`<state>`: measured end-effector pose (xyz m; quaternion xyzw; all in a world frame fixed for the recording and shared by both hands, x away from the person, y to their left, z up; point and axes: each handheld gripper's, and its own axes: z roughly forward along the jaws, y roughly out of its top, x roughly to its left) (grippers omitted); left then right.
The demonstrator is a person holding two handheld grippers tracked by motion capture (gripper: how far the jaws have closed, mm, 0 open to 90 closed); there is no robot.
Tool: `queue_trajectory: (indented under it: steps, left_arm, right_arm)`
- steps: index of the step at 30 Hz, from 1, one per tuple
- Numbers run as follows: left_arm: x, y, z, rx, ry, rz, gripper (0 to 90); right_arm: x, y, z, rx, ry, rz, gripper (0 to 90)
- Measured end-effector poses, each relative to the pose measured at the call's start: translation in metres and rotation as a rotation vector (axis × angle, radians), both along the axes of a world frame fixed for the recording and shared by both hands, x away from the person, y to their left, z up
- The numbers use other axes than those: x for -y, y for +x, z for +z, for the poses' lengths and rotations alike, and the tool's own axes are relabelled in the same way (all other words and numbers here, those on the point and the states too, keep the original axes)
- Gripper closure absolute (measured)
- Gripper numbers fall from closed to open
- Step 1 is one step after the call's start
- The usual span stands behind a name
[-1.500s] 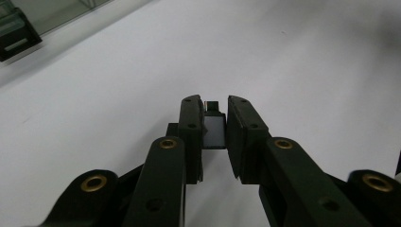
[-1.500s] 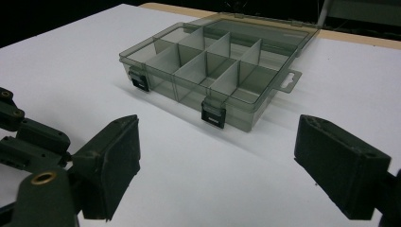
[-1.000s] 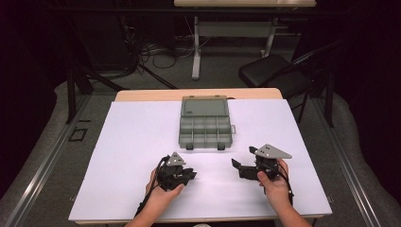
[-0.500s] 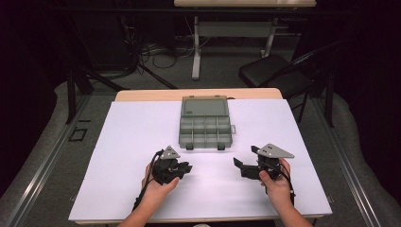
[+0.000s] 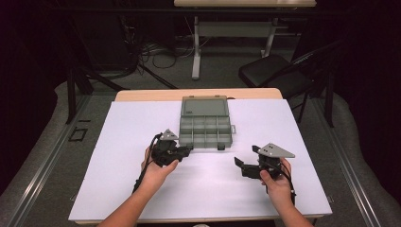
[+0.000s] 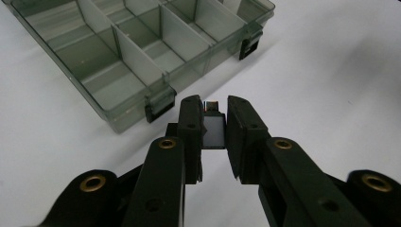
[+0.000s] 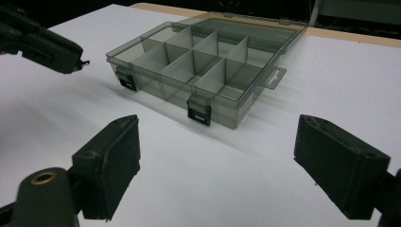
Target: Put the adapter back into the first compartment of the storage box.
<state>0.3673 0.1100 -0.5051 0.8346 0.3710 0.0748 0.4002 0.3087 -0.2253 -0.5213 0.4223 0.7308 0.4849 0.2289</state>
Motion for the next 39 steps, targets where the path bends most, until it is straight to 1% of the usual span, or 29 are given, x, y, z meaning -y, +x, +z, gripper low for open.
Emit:
queue_trajectory:
  steps: [2, 7, 12, 17, 19, 22, 23, 26, 27, 30, 31, 32, 36, 39]
  left_arm:
    - [0.002, 0.004, 0.003, -0.003, 0.006, -0.002, 77.0]
    - [0.009, 0.014, 0.01, 0.008, 0.025, -0.003, 77.0]
    - [0.013, 0.025, 0.016, 0.008, 0.035, 0.011, 77.0]
    - [0.013, 0.035, 0.023, 0.008, 0.052, 0.023, 77.0]
    - [0.012, 0.039, 0.025, 0.003, 0.046, 0.03, 77.0]
    - [0.011, 0.045, 0.029, 0.005, 0.052, 0.042, 77.0]
    - [0.011, 0.046, 0.03, 0.014, 0.052, 0.048, 77.0]
    - [0.012, 0.051, 0.033, 0.012, 0.073, 0.054, 77.0]
    - [0.012, 0.053, 0.033, 0.019, 0.073, 0.06, 77.0]
    - [0.012, 0.058, 0.035, 0.022, 0.079, 0.074, 77.0]
    - [0.011, 0.06, 0.036, 0.018, 0.081, 0.071, 77.0]
    - [0.012, 0.061, 0.035, 0.022, 0.08, 0.084, 77.0]
    - [0.012, 0.069, 0.035, 0.021, 0.101, 0.095, 77.0]
    - [0.013, 0.074, 0.036, 0.021, 0.107, 0.105, 77.0]
  right_arm:
    - [0.001, 0.0, 0.0, 0.004, -0.002, 0.002, 15.2]
    - [0.001, 0.0, 0.0, 0.006, -0.002, 0.002, 15.2]
    - [0.001, 0.001, -0.001, 0.008, -0.002, 0.002, 15.3]
    - [0.001, 0.0, 0.0, 0.008, -0.002, 0.003, 15.2]
    - [0.001, 0.0, -0.001, 0.008, -0.003, 0.004, 15.2]
    - [0.001, 0.0, -0.001, 0.008, -0.002, 0.004, 15.3]
    - [0.001, 0.0, 0.0, 0.006, -0.003, 0.005, 15.3]
    - [0.001, 0.0, -0.001, 0.008, -0.002, 0.004, 15.3]
    - [0.001, 0.001, -0.001, 0.01, -0.003, 0.006, 15.2]
    - [0.001, 0.001, -0.001, 0.009, -0.002, 0.005, 15.3]
    - [0.001, 0.001, -0.001, 0.008, -0.001, 0.005, 15.3]
    - [0.001, 0.001, -0.001, 0.008, -0.001, 0.004, 15.3]
    - [0.001, 0.001, -0.001, 0.006, -0.001, 0.004, 15.3]
    - [0.001, 0.001, -0.001, 0.005, -0.002, 0.005, 15.3]
